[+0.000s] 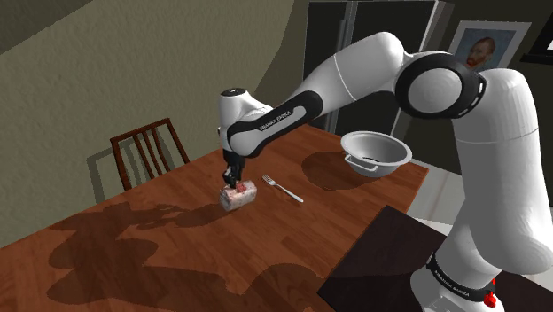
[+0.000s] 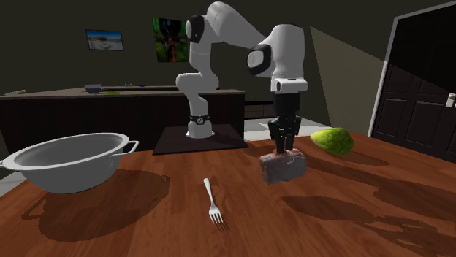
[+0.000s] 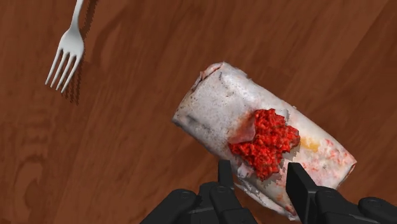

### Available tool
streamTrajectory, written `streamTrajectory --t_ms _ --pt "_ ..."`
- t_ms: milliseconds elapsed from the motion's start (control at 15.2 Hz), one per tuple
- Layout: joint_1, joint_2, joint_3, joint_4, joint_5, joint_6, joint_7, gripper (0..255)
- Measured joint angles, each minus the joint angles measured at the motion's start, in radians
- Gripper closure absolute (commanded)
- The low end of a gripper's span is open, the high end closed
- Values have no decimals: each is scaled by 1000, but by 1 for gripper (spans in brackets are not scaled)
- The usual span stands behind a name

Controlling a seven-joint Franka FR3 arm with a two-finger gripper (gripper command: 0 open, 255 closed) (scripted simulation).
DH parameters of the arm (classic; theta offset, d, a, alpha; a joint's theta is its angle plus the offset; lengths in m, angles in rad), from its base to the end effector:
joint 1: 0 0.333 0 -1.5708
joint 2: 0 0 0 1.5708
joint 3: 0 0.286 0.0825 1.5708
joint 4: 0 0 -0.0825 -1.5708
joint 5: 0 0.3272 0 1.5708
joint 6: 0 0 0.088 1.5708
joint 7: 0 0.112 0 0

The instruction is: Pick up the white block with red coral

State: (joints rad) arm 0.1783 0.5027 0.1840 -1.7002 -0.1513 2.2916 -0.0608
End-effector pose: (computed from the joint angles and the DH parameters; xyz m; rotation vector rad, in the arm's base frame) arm 0.5860 0.2045 0.3177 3.0279 0.7583 0.1607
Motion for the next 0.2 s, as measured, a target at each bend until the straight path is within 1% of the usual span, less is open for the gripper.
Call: streamTrajectory --t_ms 198 --pt "0 -20 3 7 5 -27 -2 255"
